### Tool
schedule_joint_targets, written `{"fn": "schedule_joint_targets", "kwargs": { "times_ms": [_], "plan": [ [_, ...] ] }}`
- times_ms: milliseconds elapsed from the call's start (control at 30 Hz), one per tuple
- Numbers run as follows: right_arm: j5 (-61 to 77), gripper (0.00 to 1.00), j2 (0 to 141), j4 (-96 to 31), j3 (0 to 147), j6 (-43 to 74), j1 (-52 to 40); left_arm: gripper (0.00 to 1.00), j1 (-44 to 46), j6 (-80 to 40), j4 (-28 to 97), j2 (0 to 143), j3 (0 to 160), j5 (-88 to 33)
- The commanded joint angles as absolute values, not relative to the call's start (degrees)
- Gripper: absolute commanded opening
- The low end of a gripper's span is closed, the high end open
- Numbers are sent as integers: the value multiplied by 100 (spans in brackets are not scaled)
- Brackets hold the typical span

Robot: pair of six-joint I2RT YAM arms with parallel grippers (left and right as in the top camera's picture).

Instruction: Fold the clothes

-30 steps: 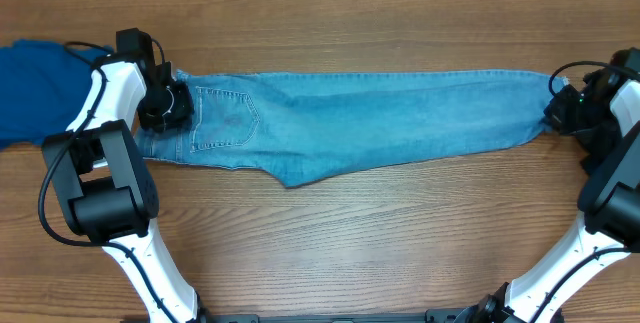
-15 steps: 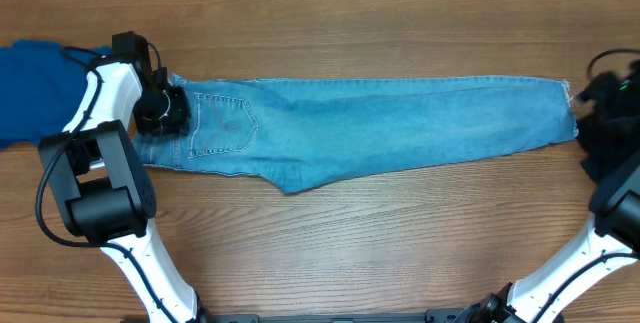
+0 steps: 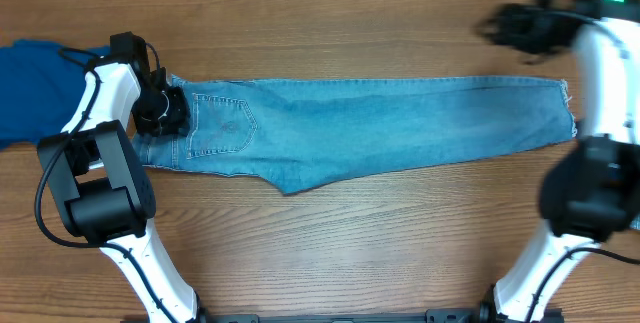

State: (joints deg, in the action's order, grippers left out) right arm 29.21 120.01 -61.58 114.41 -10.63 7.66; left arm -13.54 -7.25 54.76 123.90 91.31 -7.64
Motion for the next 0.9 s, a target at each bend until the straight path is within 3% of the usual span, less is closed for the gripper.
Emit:
{"fn": "schedule_joint_targets", "kwargs": {
  "times_ms": [0, 200, 500, 867],
  "plan": [
    [2429, 65, 12114, -6112, 11509, -2174, -377, 33, -1535, -773, 5395, 12750, 9011, -558],
    [2145, 80, 12739, -5907, 11509, -2755, -1387, 36, -1535, -773, 5043, 12748, 9017, -1031],
    [2515, 80, 13268, -6563, 11509, -3612, -1634, 36, -1535, -731, 5089, 12748, 9017, -1037],
    [2556, 83, 13279, -6632, 11474, -3760, -1579, 36, -1533, -733, 5118, 12748, 9017, -1059]
  ]
}}
